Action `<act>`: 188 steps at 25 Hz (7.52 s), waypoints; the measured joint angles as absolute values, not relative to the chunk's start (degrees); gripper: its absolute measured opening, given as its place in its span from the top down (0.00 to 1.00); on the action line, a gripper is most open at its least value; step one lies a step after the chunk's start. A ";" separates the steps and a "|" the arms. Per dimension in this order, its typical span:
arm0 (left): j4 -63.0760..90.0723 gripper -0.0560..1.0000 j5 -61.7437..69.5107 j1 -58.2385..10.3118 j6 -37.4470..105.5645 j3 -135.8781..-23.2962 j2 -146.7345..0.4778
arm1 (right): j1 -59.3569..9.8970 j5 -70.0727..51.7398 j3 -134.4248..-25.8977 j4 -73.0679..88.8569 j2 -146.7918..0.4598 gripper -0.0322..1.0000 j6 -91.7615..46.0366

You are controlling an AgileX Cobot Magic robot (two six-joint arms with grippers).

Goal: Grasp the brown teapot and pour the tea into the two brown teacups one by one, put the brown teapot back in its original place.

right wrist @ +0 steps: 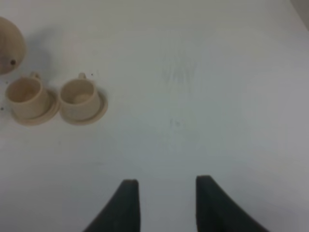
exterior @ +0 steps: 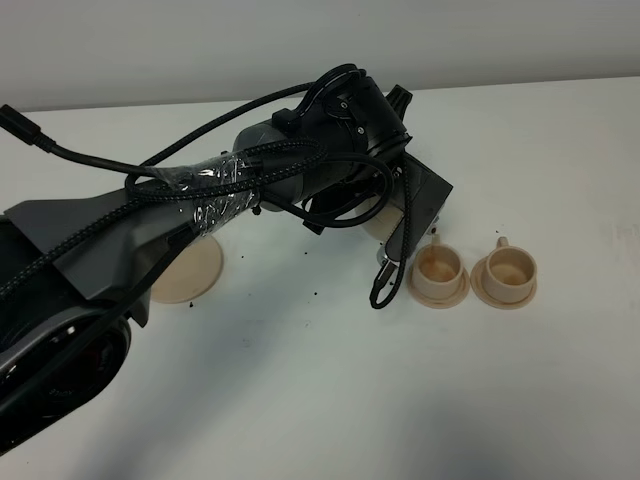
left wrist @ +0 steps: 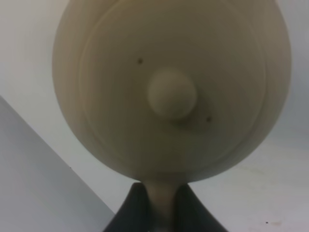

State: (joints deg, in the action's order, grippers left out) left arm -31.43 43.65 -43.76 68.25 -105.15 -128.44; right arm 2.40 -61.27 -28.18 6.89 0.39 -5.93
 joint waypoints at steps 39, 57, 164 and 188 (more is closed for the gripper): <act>-32.04 0.80 39.47 -44.82 83.09 -105.15 -128.44 | 2.40 -61.27 -28.18 6.89 0.39 0.67 -5.93; -32.17 0.80 38.47 -44.82 89.26 -105.15 -128.44 | 2.40 -61.27 -28.18 6.89 0.39 0.67 -5.93; -37.55 0.80 30.53 -44.82 90.59 -105.15 -128.33 | 2.40 -61.27 -28.18 6.89 0.39 0.67 -5.93; -32.83 0.80 32.89 -44.66 87.79 -105.15 -128.49 | 2.40 -61.27 -28.18 6.89 0.39 0.67 -5.93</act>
